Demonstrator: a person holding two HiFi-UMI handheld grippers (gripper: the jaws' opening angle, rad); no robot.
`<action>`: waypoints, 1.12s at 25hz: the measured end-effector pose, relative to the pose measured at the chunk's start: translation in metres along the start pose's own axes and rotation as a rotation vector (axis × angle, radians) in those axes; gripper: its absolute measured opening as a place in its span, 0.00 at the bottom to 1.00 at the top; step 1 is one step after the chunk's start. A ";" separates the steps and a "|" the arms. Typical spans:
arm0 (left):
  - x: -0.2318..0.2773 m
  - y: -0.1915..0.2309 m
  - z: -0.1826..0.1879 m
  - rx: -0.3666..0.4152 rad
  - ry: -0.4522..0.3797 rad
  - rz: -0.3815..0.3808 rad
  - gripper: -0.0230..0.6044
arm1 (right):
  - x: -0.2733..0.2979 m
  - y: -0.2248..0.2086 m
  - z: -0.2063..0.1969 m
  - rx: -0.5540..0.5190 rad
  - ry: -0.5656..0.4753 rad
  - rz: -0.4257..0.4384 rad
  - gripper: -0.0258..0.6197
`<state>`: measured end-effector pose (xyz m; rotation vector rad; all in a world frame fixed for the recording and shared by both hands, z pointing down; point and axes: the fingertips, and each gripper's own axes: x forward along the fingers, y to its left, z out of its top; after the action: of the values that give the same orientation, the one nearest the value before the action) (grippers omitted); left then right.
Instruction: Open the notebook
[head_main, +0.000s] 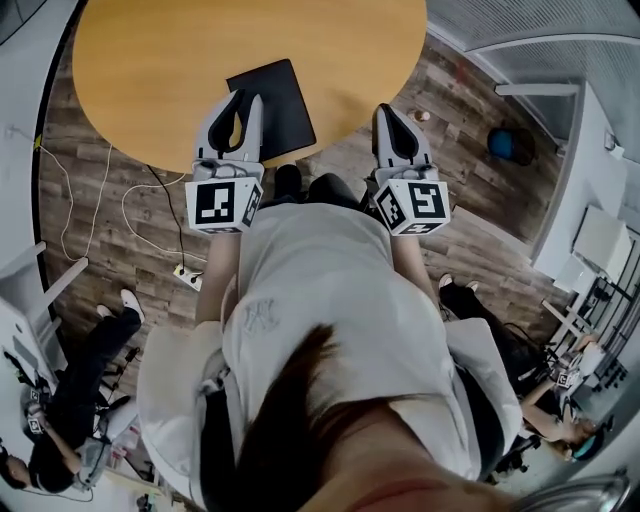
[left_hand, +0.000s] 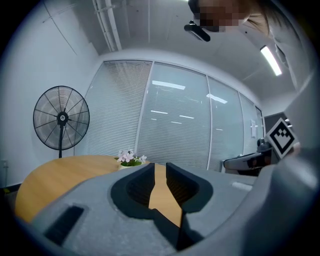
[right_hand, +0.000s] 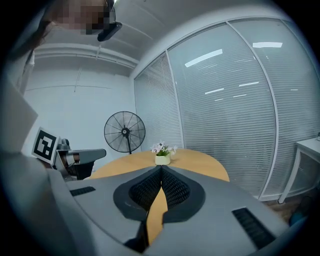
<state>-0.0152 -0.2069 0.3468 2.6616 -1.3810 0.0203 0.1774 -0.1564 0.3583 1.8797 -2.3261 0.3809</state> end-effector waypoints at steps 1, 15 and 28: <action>0.000 0.002 0.001 0.001 0.000 0.005 0.17 | 0.002 0.001 0.000 0.000 0.001 0.005 0.04; -0.010 0.004 -0.004 0.011 0.016 0.145 0.17 | 0.023 -0.002 0.005 0.003 -0.003 0.152 0.04; -0.009 -0.018 0.007 0.043 -0.001 0.337 0.17 | 0.046 -0.026 0.028 -0.021 -0.026 0.358 0.04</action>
<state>-0.0066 -0.1902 0.3366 2.4266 -1.8308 0.0851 0.1947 -0.2123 0.3462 1.4618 -2.6732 0.3664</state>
